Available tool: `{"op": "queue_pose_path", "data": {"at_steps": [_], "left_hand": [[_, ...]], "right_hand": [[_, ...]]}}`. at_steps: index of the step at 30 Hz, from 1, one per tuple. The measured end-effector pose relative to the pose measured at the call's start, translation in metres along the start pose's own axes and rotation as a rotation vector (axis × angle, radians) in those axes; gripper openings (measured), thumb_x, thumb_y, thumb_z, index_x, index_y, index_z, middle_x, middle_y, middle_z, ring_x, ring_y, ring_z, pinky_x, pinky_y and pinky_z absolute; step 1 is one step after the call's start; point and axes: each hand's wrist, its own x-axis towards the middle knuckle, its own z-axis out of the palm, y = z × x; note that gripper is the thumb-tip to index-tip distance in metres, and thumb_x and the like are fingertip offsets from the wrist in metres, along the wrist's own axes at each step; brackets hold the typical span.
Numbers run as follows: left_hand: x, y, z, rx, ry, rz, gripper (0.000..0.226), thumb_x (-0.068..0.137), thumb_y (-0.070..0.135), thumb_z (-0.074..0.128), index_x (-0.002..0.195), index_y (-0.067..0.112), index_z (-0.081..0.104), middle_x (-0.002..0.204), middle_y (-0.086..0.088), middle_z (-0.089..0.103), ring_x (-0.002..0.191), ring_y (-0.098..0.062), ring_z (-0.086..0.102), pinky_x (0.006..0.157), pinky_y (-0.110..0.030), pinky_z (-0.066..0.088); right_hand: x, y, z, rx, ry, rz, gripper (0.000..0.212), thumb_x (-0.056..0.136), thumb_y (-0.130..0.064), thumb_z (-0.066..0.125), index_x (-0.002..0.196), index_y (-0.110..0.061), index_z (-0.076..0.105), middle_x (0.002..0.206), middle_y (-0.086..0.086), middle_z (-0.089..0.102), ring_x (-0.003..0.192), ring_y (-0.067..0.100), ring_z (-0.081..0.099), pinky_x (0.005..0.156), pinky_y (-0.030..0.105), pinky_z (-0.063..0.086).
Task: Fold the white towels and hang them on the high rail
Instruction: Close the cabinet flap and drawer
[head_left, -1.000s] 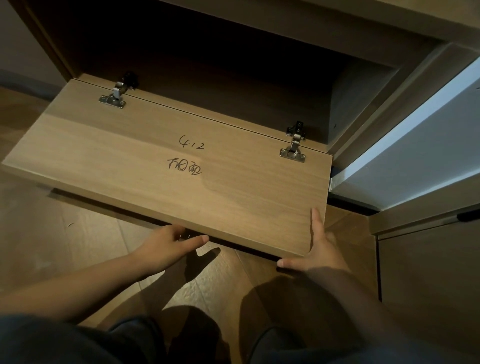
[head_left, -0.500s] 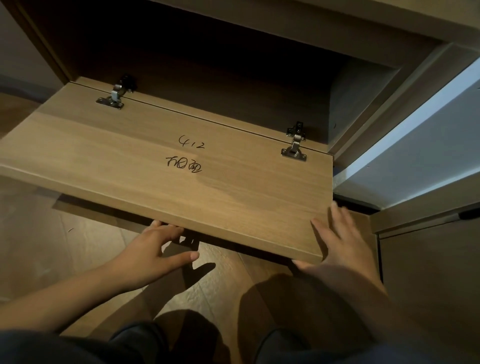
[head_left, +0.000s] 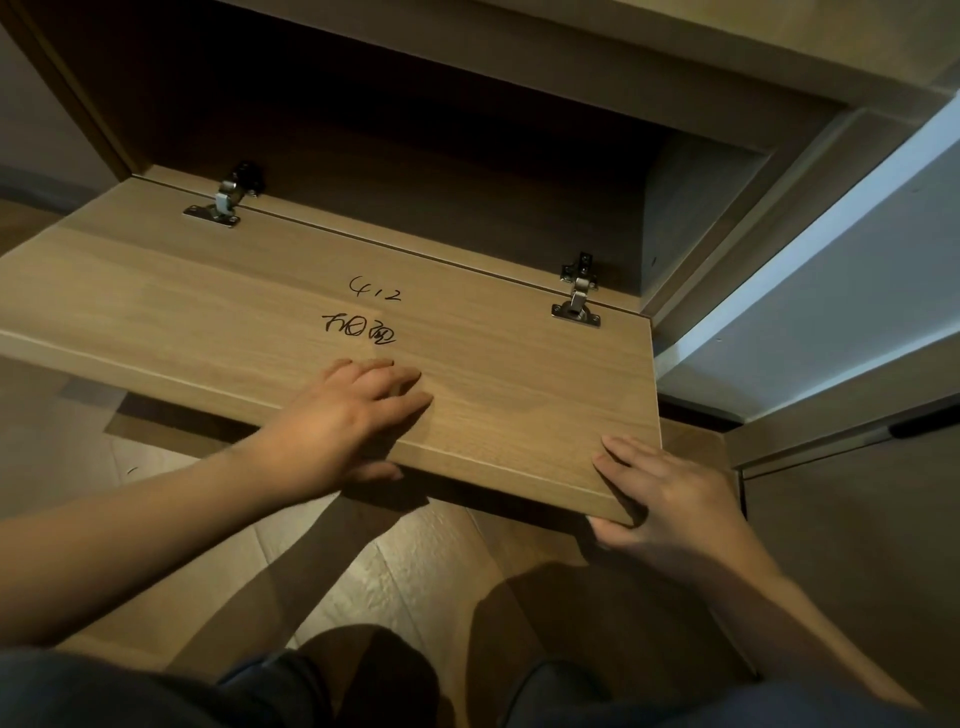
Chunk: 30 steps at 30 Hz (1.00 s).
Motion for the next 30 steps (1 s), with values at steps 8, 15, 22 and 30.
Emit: {"op": "queue_pose_path", "data": {"at_steps": [8, 15, 22, 30], "left_hand": [[0.008, -0.019, -0.032, -0.123, -0.054, 0.049, 0.079, 0.074, 0.072, 0.047, 0.143, 0.038, 0.033, 0.154, 0.016, 0.027, 0.144, -0.009, 0.023, 0.114, -0.024, 0.015], [0.006, -0.013, -0.052, -0.169, -0.019, 0.035, 0.072, 0.075, 0.073, 0.042, 0.138, 0.039, 0.036, 0.150, 0.016, 0.034, 0.141, -0.006, 0.029, 0.118, -0.032, 0.025], [0.024, -0.006, -0.105, -0.205, 0.232, 0.050, 0.072, 0.080, 0.071, 0.033, 0.125, 0.023, 0.062, 0.124, 0.002, 0.065, 0.114, -0.015, 0.061, 0.090, -0.042, 0.055], [0.043, -0.009, -0.128, -0.281, 0.384, 0.016, 0.059, 0.082, 0.063, 0.050, 0.112, 0.017, 0.070, 0.113, 0.001, 0.068, 0.108, -0.015, 0.062, 0.085, -0.044, 0.056]], "right_hand": [[-0.006, 0.000, -0.029, 0.008, 0.265, -0.143, 0.056, 0.062, -0.032, 0.090, 0.112, -0.015, 0.073, 0.114, 0.001, 0.072, 0.103, 0.018, 0.070, 0.086, 0.044, 0.055], [-0.012, -0.004, -0.050, 0.123, 0.368, -0.157, 0.044, 0.066, -0.023, 0.088, 0.107, -0.015, 0.073, 0.106, -0.001, 0.073, 0.096, 0.014, 0.071, 0.077, 0.040, 0.061], [0.005, 0.000, -0.096, 0.237, 0.589, -0.114, 0.038, 0.079, -0.035, 0.065, 0.110, -0.014, 0.070, 0.107, -0.009, 0.066, 0.097, 0.005, 0.064, 0.087, 0.026, 0.053], [0.021, 0.005, -0.110, 0.162, 0.691, -0.061, 0.032, 0.081, -0.028, 0.068, 0.108, -0.014, 0.074, 0.106, -0.001, 0.073, 0.101, 0.016, 0.069, 0.093, 0.047, 0.053]]}}
